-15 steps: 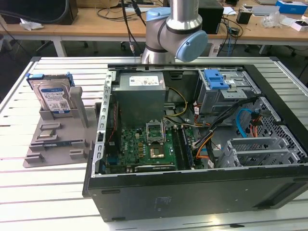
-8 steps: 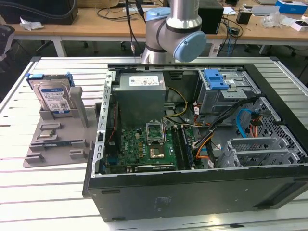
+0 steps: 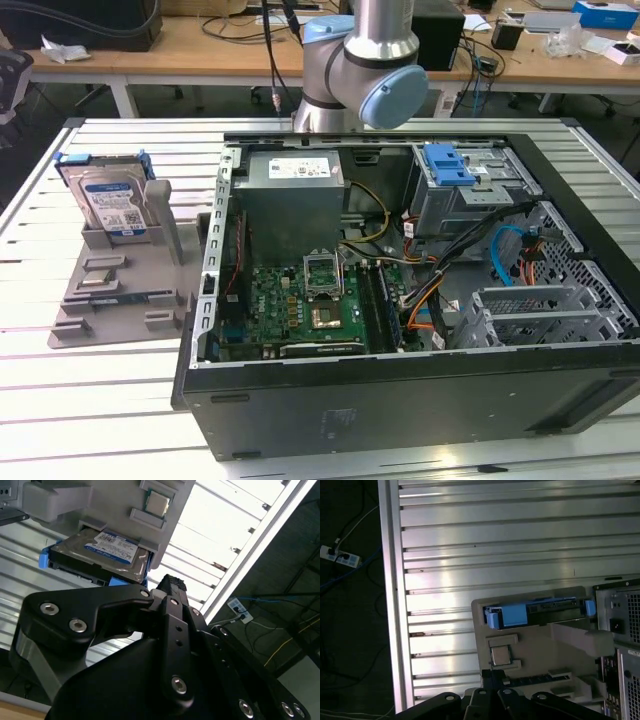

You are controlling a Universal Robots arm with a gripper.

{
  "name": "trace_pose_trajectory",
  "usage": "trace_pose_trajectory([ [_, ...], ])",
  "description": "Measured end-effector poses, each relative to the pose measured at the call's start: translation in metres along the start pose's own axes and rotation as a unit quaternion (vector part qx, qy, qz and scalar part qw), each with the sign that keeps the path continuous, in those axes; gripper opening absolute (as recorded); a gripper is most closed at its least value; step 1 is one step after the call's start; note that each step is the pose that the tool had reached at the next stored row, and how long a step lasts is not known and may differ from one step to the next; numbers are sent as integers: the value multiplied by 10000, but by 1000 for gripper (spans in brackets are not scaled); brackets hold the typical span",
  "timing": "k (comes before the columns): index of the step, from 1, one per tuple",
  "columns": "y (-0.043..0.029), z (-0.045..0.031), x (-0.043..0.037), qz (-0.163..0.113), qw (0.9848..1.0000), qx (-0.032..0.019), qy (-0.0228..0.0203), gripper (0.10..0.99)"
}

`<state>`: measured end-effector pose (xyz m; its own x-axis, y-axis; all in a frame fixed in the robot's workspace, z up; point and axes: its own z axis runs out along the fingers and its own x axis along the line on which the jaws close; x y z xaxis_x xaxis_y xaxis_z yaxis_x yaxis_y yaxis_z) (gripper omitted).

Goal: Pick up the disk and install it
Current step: 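Reach for the disk, then pick up the disk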

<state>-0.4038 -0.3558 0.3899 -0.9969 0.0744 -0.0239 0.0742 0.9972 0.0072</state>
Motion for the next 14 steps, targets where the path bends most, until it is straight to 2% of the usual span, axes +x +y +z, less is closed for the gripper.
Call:
trace_pose_trajectory([
  [14,4,0,0,0,10000,0,0,106],
])
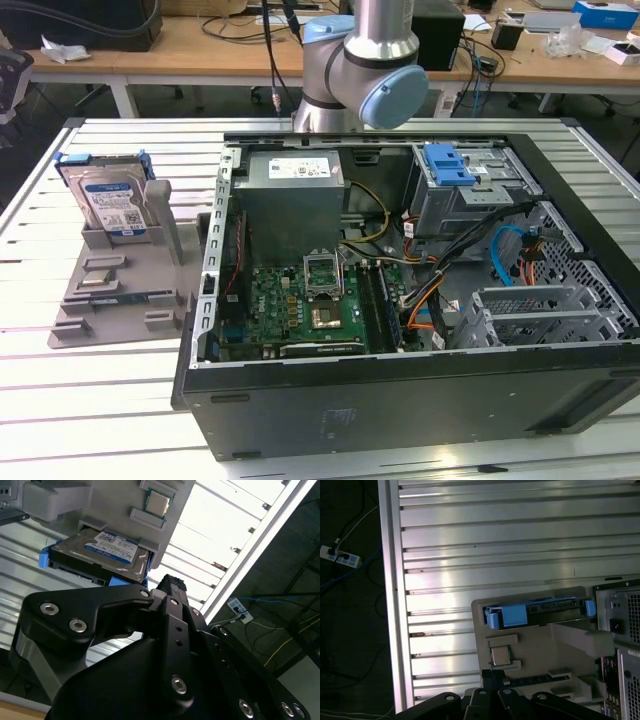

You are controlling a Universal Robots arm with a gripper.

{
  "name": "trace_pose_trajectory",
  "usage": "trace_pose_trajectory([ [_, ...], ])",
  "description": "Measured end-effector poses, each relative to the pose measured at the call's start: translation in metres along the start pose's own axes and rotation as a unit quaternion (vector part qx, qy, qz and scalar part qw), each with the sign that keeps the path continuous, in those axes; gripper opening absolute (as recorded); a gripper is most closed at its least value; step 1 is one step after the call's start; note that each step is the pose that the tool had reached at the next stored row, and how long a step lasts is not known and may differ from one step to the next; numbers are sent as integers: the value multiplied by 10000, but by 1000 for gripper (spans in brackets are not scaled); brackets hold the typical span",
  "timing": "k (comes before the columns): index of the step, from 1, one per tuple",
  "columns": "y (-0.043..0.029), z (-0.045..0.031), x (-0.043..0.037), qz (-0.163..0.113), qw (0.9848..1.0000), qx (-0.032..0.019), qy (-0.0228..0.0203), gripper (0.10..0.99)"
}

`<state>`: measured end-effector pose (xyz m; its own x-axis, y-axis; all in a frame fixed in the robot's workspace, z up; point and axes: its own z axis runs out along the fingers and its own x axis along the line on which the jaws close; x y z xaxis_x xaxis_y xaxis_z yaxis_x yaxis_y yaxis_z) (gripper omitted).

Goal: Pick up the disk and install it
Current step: 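Pick up the disk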

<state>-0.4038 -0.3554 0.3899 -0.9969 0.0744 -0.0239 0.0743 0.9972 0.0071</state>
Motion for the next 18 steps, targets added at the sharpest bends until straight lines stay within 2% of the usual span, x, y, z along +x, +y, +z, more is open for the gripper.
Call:
trace_pose_trajectory([
  [1,0,0,0,-4,10000,0,0,106],
  [6,1,0,0,-372,9993,-9,3,106],
  [8,1,0,0,-545,9985,-13,4,106],
  [10,1,0,0,-823,9966,-19,6,106],
  [12,1,0,0,-1267,9919,-30,9,106],
  [13,1,0,0,-1418,9899,-34,10,106],
  [14,1,0,0,-1603,9871,-38,11,106],
  [15,0,0,0,-1718,9851,-41,12,106],
  [18,1,0,0,-1902,9817,-45,14,106],
])
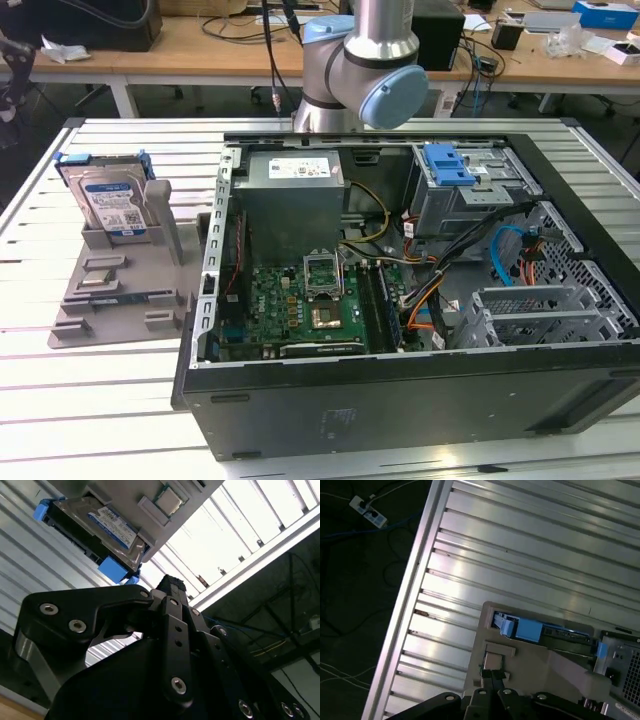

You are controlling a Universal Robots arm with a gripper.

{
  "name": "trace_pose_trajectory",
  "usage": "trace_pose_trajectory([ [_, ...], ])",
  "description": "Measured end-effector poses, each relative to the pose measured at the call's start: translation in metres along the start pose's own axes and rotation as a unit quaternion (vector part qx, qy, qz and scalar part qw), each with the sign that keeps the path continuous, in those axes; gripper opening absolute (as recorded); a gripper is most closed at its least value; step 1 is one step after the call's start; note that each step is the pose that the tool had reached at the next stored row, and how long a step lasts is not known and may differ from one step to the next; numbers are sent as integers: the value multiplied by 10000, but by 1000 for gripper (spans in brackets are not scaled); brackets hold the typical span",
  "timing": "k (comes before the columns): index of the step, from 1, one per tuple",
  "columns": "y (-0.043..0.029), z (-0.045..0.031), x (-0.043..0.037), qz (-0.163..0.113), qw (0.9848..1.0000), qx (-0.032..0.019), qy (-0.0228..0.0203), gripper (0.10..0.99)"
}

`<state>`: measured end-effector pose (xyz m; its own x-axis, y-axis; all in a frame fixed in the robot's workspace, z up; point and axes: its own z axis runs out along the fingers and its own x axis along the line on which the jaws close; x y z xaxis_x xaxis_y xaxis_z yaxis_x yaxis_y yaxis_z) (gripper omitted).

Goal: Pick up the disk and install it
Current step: 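Pick up the disk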

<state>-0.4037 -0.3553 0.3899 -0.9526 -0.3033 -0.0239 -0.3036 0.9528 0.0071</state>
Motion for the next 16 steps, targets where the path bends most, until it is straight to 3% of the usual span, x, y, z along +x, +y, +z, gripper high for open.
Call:
trace_pose_trajectory([
  [5,0,0,0,-310,9995,-7,2,106],
  [9,0,0,0,-585,9983,-14,4,106],
  [16,0,0,0,-1131,9936,-27,8,106],
])
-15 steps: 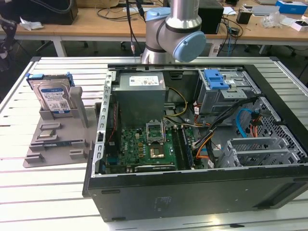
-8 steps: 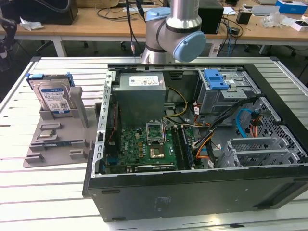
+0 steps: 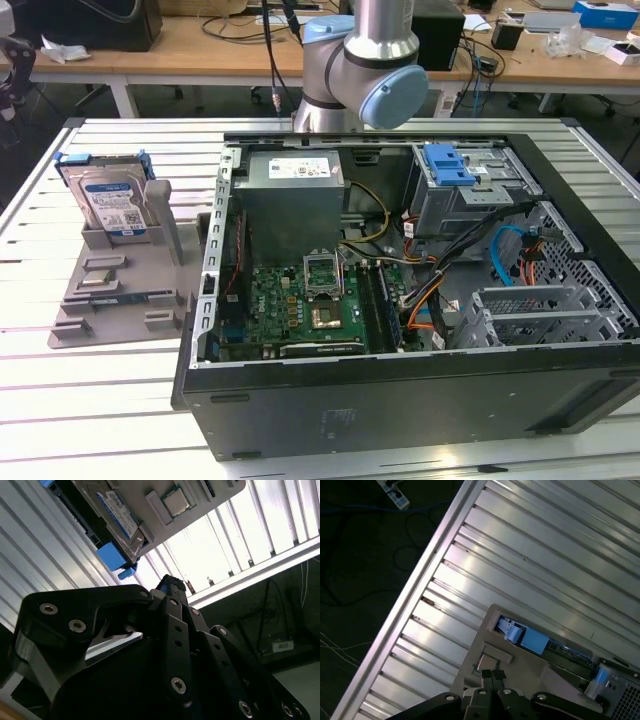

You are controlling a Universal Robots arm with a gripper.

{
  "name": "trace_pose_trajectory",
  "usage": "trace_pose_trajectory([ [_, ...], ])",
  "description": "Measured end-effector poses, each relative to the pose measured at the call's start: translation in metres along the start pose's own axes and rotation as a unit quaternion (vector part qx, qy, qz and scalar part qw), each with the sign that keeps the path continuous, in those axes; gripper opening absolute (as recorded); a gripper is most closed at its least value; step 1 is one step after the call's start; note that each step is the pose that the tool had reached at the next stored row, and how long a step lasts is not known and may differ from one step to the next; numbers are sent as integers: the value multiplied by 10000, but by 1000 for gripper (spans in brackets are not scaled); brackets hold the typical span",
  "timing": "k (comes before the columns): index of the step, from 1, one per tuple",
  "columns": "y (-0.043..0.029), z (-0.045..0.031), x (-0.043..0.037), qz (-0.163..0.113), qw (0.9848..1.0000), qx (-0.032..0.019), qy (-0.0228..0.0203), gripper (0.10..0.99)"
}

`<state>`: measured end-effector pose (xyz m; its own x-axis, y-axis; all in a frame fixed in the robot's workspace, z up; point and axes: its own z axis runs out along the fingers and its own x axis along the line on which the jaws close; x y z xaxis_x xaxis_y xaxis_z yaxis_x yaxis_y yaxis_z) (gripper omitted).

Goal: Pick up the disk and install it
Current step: 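Pick up the disk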

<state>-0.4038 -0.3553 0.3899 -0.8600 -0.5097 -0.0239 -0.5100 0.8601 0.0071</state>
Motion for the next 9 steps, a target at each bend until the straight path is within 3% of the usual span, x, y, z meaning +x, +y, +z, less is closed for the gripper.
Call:
trace_pose_trajectory([
  [6,0,0,0,-458,9990,-11,3,106],
  [9,0,0,0,-672,9977,-16,5,106],
])
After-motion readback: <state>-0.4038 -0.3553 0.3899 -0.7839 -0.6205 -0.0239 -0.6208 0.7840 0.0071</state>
